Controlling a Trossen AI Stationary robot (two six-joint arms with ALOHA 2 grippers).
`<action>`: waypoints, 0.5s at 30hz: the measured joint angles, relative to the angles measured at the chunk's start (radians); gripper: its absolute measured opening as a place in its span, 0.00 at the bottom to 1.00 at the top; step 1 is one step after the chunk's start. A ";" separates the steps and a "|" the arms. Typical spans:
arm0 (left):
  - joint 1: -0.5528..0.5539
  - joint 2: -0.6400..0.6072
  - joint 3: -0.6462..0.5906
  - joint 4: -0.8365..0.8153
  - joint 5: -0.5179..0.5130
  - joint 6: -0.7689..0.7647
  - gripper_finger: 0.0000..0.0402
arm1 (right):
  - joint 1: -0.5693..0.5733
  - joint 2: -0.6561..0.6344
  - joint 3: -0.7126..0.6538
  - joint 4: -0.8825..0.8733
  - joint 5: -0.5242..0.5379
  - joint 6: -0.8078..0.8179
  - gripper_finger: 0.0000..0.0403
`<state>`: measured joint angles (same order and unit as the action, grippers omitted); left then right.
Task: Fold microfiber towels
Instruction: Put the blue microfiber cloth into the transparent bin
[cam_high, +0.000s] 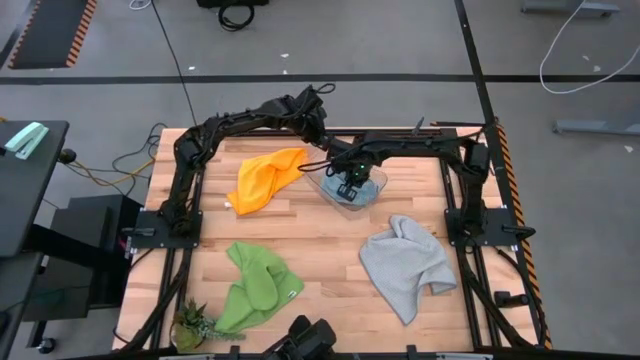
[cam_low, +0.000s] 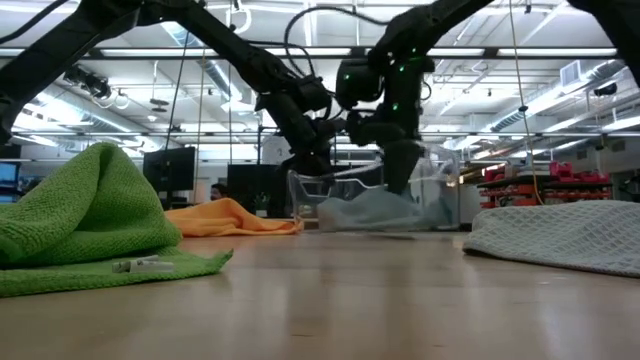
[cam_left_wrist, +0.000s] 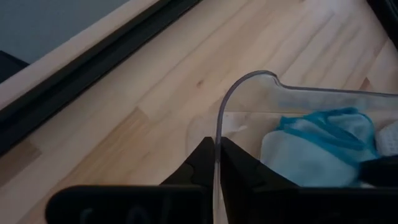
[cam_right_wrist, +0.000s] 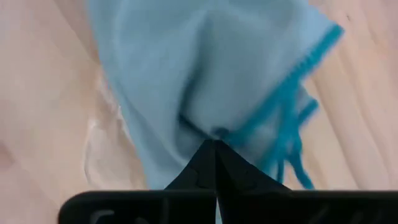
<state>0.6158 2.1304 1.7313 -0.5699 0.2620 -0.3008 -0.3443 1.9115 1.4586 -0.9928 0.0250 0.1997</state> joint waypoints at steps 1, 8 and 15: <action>-0.005 0.000 0.000 0.003 -0.003 -0.002 0.07 | 0.000 0.012 0.000 0.015 0.000 -0.002 0.00; -0.025 0.000 0.000 0.003 -0.016 -0.016 0.11 | 0.000 0.051 0.000 0.081 0.075 -0.002 0.00; -0.024 0.000 0.000 0.004 -0.019 -0.042 0.07 | -0.016 0.053 0.000 0.115 0.211 -0.020 0.00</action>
<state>0.5919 2.1304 1.7313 -0.5661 0.2430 -0.3429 -0.3599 1.9648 1.4582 -0.8776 0.2360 0.1799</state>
